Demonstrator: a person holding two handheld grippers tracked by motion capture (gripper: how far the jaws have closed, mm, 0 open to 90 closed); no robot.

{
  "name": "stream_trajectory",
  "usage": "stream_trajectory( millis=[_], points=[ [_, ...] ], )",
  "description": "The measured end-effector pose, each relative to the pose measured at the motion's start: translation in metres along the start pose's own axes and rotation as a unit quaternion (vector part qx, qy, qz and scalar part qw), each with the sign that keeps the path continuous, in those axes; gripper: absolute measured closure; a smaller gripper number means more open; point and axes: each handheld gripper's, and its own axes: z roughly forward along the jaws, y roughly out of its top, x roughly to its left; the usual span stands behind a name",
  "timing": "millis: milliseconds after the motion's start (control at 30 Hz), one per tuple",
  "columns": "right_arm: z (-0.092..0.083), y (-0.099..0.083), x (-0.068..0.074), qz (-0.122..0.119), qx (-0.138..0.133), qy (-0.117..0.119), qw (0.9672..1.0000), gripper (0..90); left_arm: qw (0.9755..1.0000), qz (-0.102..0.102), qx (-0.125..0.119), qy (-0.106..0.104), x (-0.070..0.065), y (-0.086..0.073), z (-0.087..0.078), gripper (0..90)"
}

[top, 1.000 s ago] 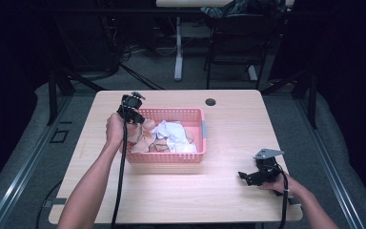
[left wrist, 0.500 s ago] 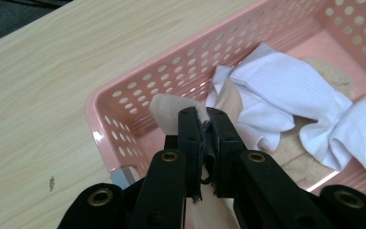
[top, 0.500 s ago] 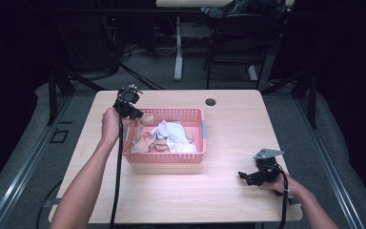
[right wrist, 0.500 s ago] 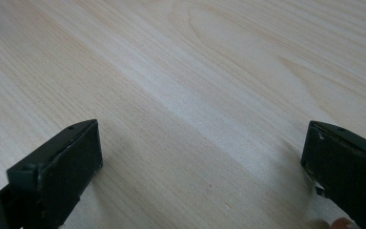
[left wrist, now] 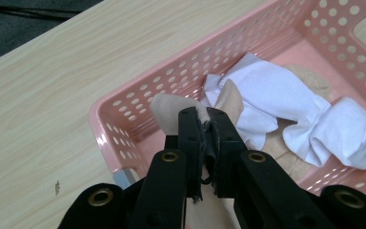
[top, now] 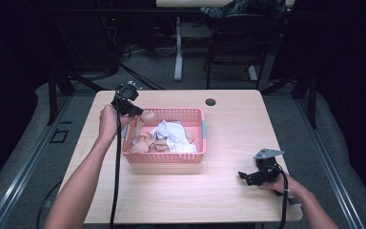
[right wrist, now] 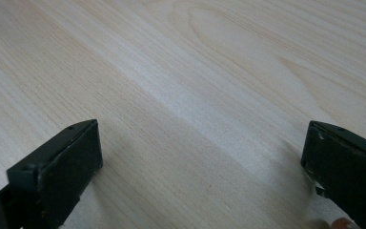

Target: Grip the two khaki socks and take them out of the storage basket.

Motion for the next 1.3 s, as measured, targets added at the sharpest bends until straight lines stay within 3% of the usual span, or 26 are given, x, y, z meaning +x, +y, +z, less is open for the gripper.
stream_trajectory(
  millis=[600,1133,1300],
  points=[
    [0.000,0.000,0.000,-0.003,0.003,0.000,1.0000,0.0,0.9996,0.001,-0.030,0.001,0.005,0.014,-0.032,85.3],
    [0.000,0.000,0.000,-0.002,0.002,-0.002,1.0000,0.0,0.9988,0.011,-0.043,0.021,0.011,0.023,-0.065,85.3],
    [0.000,0.000,0.000,0.000,-0.002,-0.001,1.0000,0.0,0.9985,0.003,-0.048,0.026,0.018,0.021,-0.072,85.3]
  ],
)
